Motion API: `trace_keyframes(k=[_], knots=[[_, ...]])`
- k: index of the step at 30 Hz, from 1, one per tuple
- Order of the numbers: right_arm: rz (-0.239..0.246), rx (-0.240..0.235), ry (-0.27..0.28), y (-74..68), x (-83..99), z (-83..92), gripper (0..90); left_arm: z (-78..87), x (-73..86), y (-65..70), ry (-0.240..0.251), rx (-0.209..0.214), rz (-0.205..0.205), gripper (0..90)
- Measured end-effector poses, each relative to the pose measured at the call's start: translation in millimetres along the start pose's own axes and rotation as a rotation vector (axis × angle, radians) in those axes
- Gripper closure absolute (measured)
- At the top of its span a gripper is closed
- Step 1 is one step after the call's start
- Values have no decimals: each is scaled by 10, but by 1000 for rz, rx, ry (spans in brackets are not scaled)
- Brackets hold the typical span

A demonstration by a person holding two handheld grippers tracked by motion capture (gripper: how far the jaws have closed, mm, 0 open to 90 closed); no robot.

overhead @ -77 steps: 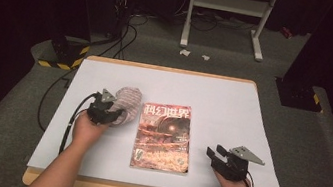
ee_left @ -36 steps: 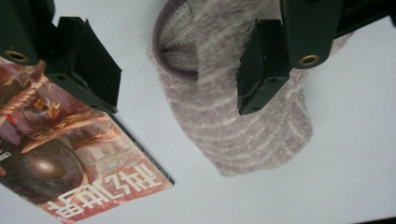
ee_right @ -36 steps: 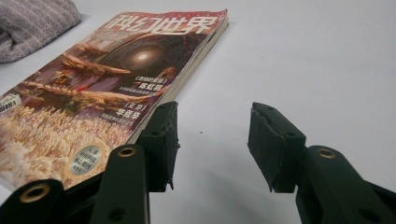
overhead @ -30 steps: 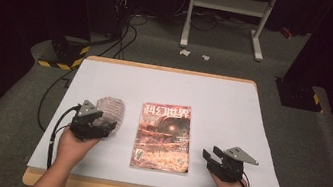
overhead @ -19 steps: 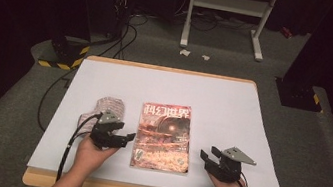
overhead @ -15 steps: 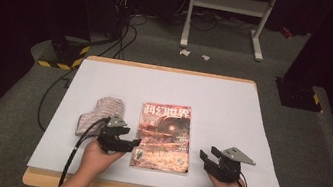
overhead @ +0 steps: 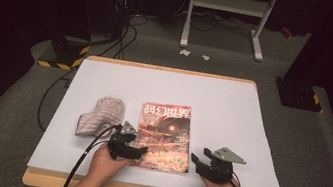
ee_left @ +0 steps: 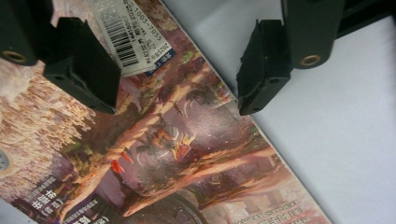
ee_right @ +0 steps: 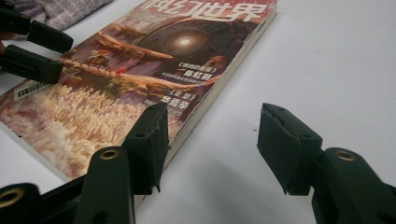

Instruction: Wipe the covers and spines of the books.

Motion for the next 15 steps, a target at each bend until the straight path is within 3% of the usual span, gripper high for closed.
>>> trace_keyframes(k=[4, 15], knots=[[6, -12, -7, -57, -6, -27, 422, 4, 24, 15, 19, -9, 7, 295], [28, -19, -76, -204, -6, -121, 414, -50, -6, 143, -6, -44, 34, 200]])
Point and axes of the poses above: each handheld gripper's, and its own axes: z roughly backward along the jaws, x roughly out of its underside, y roughly to its right, the point moved 5 cm from there along -z, roughly forward along the jaws, and after that the axes turned 1 degree about z, right-handed, at the moved point
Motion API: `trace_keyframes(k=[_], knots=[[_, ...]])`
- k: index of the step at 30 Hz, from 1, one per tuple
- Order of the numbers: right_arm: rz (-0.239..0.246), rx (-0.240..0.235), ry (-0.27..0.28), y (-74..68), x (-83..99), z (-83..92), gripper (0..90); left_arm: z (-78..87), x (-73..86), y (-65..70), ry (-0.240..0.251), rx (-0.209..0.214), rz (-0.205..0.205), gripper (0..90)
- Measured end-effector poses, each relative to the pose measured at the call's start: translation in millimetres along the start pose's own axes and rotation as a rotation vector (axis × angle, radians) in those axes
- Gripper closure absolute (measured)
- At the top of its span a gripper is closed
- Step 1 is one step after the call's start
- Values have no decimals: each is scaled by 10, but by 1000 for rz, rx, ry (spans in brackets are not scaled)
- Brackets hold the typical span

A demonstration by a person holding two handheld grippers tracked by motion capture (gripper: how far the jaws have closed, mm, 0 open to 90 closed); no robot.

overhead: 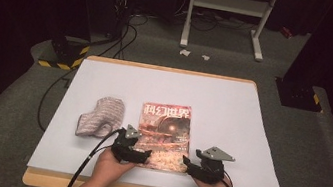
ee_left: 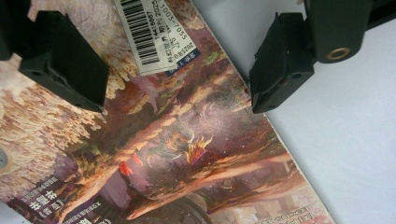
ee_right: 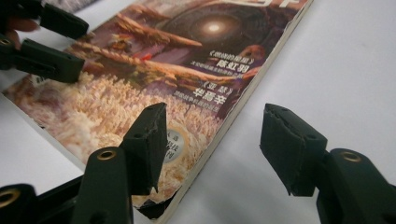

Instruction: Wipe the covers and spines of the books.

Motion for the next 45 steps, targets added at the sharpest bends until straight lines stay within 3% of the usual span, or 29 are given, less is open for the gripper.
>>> trace_keyframes(k=[7, 9, 13, 18, 22, 24, 31, 34, 37, 40, 45], knots=[[-24, -19, -75, -46, 21, -128, 405, -82, -91, -16, 8, 38, -28, 240], [-24, 7, -99, -69, 19, -158, 401, -79, -97, -36, 4, 49, -34, 244], [-21, 14, -113, -82, -16, -196, 414, -19, -50, -118, 31, 51, -13, 322], [-1, 38, -128, -138, -84, -267, 417, -3, -33, -140, 39, 47, 8, 306], [-9, 55, -103, -156, -58, -259, 426, -27, -19, -88, 49, 28, -6, 236], [-19, 57, -88, -162, -41, -255, 429, -21, -12, -100, 60, 40, 2, 235], [-29, 53, -84, -158, -35, -256, 429, 6, -11, -159, 78, 78, 58, 282], [-28, 57, -83, -161, -35, -254, 430, 22, -12, -193, 94, 106, 100, 316], [-25, 55, -80, -161, -30, -251, 430, 40, -11, -193, 108, 115, 107, 319], [-26, 55, -77, -164, -24, -247, 430, 74, -20, -193, 145, 132, 127, 321], [-26, 54, -74, -163, -14, -236, 431, 180, -62, -158, 232, 165, 125, 336]])
Point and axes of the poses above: each handheld gripper's, and its own axes: z roughly backward along the jaws, x roughly out of its underside, y roughly to its right, the point moved 5 cm from there along -z, roughly forward along the jaws, and after that the axes turned 1 degree about z, right-handed, at the moved point
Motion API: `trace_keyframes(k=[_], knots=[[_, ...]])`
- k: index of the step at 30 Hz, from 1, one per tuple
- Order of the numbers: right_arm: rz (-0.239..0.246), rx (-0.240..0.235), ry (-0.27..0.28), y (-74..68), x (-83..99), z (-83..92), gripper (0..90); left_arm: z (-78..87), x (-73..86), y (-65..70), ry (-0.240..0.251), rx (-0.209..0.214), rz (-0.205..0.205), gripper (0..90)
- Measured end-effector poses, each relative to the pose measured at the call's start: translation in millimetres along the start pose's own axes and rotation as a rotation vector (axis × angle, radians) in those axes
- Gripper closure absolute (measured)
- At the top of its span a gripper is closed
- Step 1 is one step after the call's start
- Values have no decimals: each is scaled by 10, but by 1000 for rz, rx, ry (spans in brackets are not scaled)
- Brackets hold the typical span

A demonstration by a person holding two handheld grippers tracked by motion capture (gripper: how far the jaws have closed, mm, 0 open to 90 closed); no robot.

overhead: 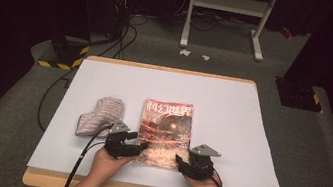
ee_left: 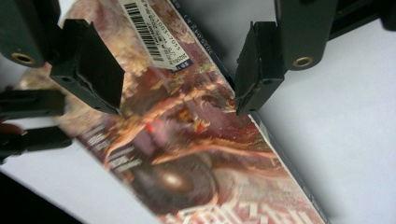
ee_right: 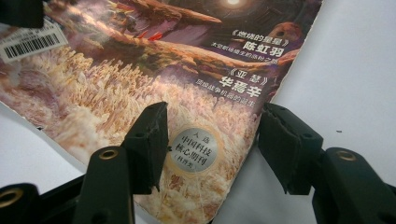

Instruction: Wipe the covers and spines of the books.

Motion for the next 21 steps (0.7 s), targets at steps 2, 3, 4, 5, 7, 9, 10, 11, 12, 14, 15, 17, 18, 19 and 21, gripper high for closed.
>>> trace_keyframes(k=[2, 3, 4, 5, 7, 9, 10, 11, 12, 14, 15, 17, 18, 19, 21], knots=[[3, -1, 2, 3, 3, 3, 432, 34, -25, 25, 32, 19, 8, 349], [1, 0, 1, 2, 5, 6, 433, 41, -31, 36, 44, 22, 10, 360], [-1, 1, 1, 1, 7, 7, 433, 44, -32, 48, 50, 18, 9, 366], [0, 3, 3, 1, 8, 8, 434, 43, -33, 58, 55, 16, 5, 366], [2, 8, 5, -4, 9, 9, 435, 48, -38, 65, 60, 21, 12, 366], [5, 11, 6, -4, 10, 11, 435, 57, -39, 76, 64, 48, 32, 380], [4, 11, 6, -4, 11, 13, 435, 62, -39, 87, 68, 46, 35, 399], [2, 11, 6, -4, 13, 14, 436, 64, -42, 100, 66, 32, 25, 410], [2, 11, 6, -4, 14, 15, 436, 61, -44, 111, 65, 23, 18, 415], [3, 12, 7, -5, 15, 16, 436, 62, -46, 102, 56, 20, 21, 416], [3, 12, 8, -6, 15, 17, 436, 65, -46, 91, 52, 24, 33, 424], [5, 11, 10, -4, 17, 17, 435, 66, -42, 74, 42, 26, 46, 427], [5, 11, 11, -4, 17, 17, 436, 65, -38, 73, 41, 22, 44, 427], [4, 11, 11, -4, 18, 16, 435, 65, -35, 72, 40, 21, 46, 427], [2, 11, 11, -3, 18, 16, 435, 67, -35, 68, 41, 26, 55, 427]])
Point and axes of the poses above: each handheld gripper's, and its own axes: z roughly backward along the jaws, x roughly out of its underside, y roughly to its right, the point moved 5 cm from there along -z, roughly forward along the jaws, and after that the axes turned 1 degree about z, right-handed, at the moved point
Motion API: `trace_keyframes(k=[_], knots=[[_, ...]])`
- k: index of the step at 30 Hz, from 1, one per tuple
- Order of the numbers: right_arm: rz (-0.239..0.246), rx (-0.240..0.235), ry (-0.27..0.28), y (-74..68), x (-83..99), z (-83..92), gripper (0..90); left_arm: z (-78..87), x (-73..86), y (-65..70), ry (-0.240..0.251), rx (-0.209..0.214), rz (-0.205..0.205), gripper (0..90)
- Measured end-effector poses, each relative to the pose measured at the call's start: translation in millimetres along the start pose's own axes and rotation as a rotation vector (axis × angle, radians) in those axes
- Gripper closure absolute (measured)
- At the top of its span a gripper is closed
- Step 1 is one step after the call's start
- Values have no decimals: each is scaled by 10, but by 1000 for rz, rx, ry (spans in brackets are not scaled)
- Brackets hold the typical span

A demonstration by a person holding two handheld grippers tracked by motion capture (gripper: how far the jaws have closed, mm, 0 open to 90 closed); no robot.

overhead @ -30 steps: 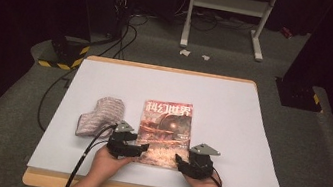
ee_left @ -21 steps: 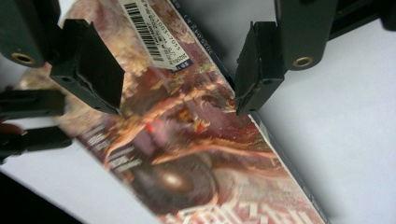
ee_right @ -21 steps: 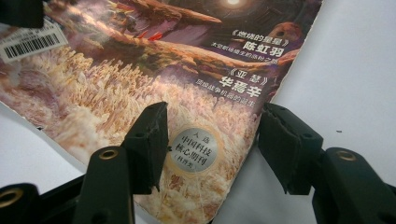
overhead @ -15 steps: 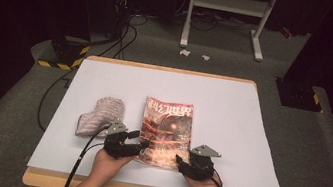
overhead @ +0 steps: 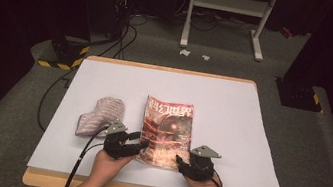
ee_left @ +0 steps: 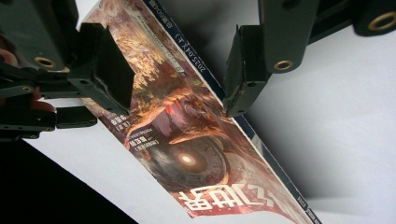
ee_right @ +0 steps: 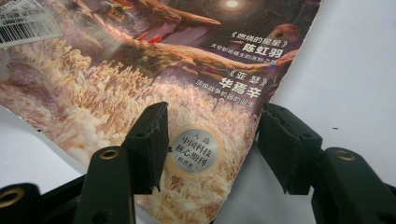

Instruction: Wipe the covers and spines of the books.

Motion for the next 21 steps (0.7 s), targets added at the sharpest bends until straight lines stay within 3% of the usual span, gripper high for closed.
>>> trace_keyframes(k=[10, 15, 21], knots=[[0, 2, 2, 2, 5, 4, 437, 28, 26, 44, 10, 13, -9, 437], [-1, 2, 4, 2, 6, 5, 438, 47, 17, 42, 0, 35, 20, 450], [-1, 2, 5, 3, 8, 7, 439, 54, 22, 45, -4, 39, 22, 455]])
Point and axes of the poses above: each handheld gripper's, and its own axes: z roughly backward along the jaws, x roughly out of its underside, y roughly to its right, the point moved 5 cm from there along -z, roughly forward along the jaws, and after that the axes turned 1 degree about z, right-handed, at the moved point
